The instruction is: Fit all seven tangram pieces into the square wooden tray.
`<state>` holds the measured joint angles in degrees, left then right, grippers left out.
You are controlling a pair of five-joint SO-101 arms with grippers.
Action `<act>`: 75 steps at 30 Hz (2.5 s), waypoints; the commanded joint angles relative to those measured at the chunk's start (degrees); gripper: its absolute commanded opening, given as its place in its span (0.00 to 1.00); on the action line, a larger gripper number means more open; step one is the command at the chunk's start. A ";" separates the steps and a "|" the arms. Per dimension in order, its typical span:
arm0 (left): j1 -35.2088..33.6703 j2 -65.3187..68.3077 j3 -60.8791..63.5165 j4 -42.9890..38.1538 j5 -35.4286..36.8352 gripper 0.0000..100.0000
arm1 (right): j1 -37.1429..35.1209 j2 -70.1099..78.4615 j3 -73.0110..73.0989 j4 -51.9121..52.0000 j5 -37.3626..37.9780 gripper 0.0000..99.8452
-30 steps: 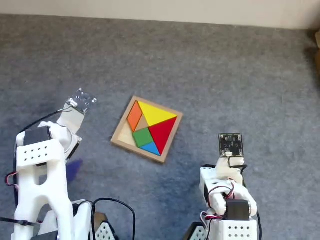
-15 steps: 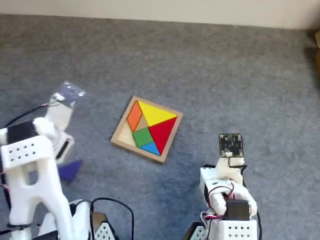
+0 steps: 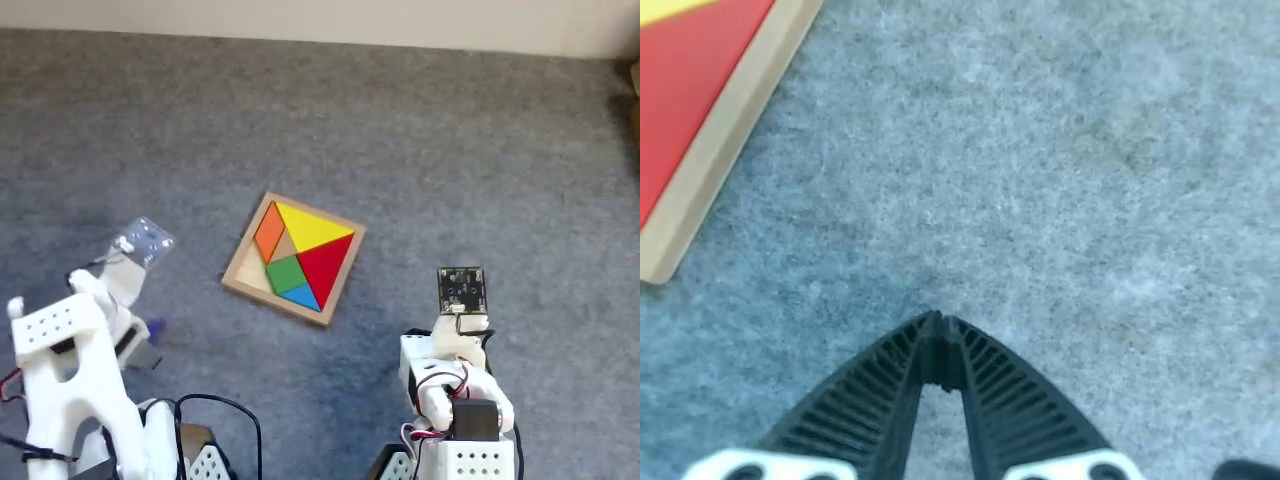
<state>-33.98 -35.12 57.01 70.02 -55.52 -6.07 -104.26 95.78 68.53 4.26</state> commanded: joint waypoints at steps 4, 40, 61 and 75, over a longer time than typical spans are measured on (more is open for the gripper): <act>-0.48 -0.57 5.32 -8.00 -0.70 0.27 | 0.75 -0.31 6.29 -0.13 -0.26 0.01; -1.10 -0.57 7.96 -18.20 17.49 0.27 | 0.75 -0.31 6.29 -0.13 -0.26 0.01; -5.76 -1.10 -5.85 5.89 -10.81 0.26 | 0.75 -0.31 6.29 -0.13 -0.26 0.01; -2.42 -1.01 14.29 -25.41 -6.42 0.27 | 0.75 -0.31 6.29 -0.13 -0.26 0.01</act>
<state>-40.04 -35.30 70.73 49.89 -68.26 -6.07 -104.26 95.78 68.53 4.26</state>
